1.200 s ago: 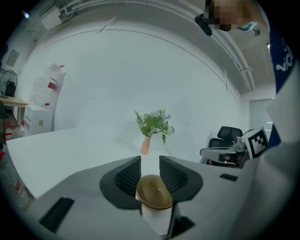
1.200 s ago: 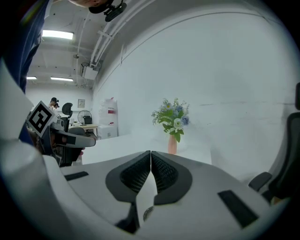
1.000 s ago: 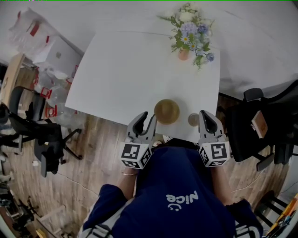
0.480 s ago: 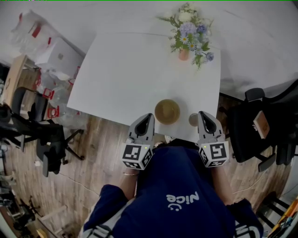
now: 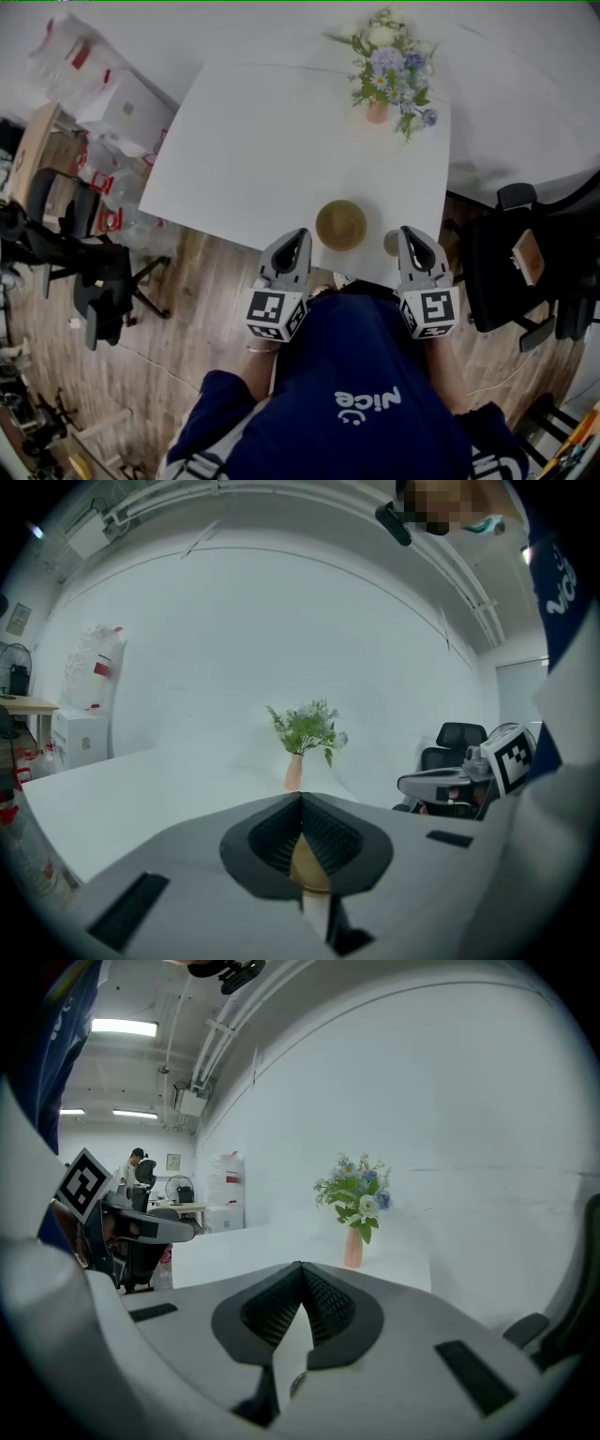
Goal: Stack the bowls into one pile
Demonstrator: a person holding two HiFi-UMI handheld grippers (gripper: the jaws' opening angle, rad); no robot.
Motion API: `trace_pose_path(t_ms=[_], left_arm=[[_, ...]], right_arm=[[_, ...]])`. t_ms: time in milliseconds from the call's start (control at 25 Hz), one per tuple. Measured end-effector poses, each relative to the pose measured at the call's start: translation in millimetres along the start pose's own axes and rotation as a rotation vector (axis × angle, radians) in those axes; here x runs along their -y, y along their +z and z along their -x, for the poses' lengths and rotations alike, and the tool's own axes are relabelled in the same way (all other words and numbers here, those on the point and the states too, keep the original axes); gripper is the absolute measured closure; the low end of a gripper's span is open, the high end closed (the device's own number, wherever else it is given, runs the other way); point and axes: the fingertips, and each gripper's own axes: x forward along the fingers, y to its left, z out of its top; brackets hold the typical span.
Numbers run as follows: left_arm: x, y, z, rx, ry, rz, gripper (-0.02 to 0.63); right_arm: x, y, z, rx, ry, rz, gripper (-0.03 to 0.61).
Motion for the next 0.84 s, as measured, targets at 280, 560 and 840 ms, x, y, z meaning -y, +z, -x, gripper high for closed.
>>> trace_pose_path(t_ms=[280,560,840], left_arm=[[3.3,-1.4,3.5,-0.010,-0.004,-0.020,0.597],[3.2,-3.5,2.0,-0.018,-0.013,-0.026,0.597],[2.1,-6.9,0.0,-0.038,-0.014,-0.067,0.597]], right_arm=[[-4.3,-2.4,-0.5,-0.011,0.015,0.005,0.557],[-7.6,-1.8,-0.8,-0.013,0.016,0.001,0.557],[-7.3,-4.2,0.0,-0.009,0.014,0.019,0.557]])
